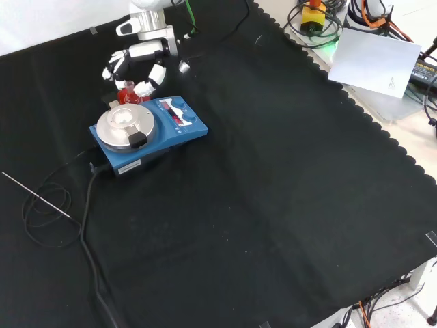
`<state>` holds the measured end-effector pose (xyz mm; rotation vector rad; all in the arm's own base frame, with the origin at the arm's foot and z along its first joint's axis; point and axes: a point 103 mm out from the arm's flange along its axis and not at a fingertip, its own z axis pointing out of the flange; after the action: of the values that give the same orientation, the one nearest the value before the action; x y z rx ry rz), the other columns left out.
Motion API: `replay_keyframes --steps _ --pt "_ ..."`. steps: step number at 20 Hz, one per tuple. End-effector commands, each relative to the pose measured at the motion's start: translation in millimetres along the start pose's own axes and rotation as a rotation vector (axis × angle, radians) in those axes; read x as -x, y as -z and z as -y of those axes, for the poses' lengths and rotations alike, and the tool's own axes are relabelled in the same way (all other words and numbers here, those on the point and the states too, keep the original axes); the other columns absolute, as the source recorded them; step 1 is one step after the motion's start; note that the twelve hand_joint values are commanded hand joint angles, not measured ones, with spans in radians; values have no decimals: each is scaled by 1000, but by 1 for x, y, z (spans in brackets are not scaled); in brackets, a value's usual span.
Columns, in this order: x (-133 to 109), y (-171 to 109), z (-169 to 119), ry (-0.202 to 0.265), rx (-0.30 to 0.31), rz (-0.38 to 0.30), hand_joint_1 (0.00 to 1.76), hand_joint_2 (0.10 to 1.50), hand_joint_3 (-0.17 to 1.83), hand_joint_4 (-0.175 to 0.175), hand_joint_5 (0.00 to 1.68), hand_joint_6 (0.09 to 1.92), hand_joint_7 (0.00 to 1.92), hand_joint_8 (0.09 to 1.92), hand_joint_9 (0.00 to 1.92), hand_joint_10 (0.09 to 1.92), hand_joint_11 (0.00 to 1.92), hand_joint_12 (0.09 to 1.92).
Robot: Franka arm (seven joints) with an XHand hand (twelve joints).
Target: Pick up the round-bottom flask.
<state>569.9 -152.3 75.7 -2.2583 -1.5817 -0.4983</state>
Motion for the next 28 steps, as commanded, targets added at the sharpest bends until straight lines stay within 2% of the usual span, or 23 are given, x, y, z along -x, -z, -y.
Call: replay_keyframes --steps 1,11,12,13,14,15,18,22,25,28 --pt "1 0 0 -4 4 7 908 700 716 -128 738 885 198 712 355 781 0 1337" --pt "3 7 -5 -6 28 20 886 764 710 -140 834 911 234 725 385 783 0 1375" --pt "2 8 -5 -4 36 23 929 840 591 -52 862 1005 241 731 391 786 1 1381" --pt "0 8 -6 -5 42 24 962 919 458 21 879 1080 249 735 401 785 8 1384" --pt "-1 9 -6 -4 44 24 984 973 369 55 886 1130 262 738 413 782 19 1385" --pt "-2 10 -6 -3 46 30 998 1006 321 66 886 1166 274 738 425 778 32 1383" --pt "-2 12 -7 -11 54 49 1014 1017 325 60 882 1214 304 726 454 757 62 1371" --pt "-3 13 -6 -14 59 52 1029 921 532 32 889 1269 335 712 491 733 96 1362" --pt "-4 16 -6 -13 58 42 1034 864 648 30 898 1300 348 711 509 729 111 1361" --pt "-5 19 -4 -8 60 42 1035 850 678 27 900 1310 353 713 517 730 117 1362"
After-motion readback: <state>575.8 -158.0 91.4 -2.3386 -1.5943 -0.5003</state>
